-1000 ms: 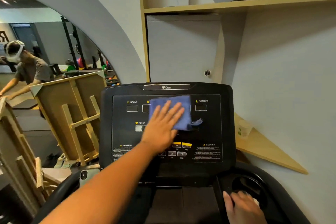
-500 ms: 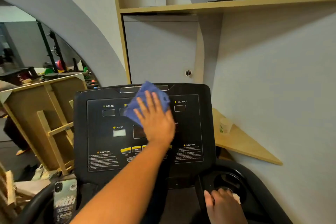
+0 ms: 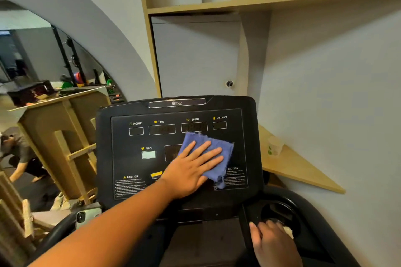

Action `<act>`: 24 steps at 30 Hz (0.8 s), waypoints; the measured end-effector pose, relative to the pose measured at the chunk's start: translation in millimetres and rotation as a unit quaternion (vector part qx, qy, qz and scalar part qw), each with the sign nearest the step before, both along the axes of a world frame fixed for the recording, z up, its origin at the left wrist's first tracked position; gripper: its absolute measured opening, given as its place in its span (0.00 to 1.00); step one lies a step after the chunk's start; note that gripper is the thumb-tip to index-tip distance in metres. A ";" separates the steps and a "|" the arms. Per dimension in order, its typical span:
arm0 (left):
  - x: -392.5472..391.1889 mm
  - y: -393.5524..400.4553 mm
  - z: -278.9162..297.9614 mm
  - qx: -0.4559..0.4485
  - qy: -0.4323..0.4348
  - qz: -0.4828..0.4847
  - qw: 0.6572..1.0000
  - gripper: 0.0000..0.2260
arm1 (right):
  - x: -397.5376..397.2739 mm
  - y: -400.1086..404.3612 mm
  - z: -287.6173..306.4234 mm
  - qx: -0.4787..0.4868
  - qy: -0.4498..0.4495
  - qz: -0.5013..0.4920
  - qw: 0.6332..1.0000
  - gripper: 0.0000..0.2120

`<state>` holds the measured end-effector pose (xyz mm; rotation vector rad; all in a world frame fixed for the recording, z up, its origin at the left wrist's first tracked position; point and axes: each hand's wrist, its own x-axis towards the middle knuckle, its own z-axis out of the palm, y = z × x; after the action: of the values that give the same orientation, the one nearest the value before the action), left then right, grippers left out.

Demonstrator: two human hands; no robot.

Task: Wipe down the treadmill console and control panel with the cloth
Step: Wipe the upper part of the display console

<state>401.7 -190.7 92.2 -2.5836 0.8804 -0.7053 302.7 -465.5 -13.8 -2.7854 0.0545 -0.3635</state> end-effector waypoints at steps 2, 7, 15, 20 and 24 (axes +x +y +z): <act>10.7 10.6 25.0 -0.049 -0.029 0.047 0.997 0.29 | 1.2 0.1 -2.0 -0.017 0.001 -0.001 1.000 0.19; 19.1 -17.3 34.5 -0.185 -0.049 0.132 0.973 0.30 | -0.5 -1.2 1.8 -0.032 0.054 0.006 0.998 0.16; -39.6 38.8 -29.9 0.036 0.050 -0.036 0.997 0.27 | -1.9 0.8 12.1 -0.015 0.032 0.017 0.999 0.21; -30.3 139.4 29.1 -0.091 -0.026 0.125 0.988 0.27 | 0.3 5.8 18.9 -0.027 0.031 -0.005 0.999 0.21; -30.5 149.1 36.3 -0.260 -0.071 0.265 0.926 0.29 | -2.5 4.7 4.3 -0.049 0.018 0.015 0.999 0.26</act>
<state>371.1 -41.6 128.5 -2.9612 -0.0932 -1.0381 300.1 -460.8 -9.6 -2.8868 0.0025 -0.3163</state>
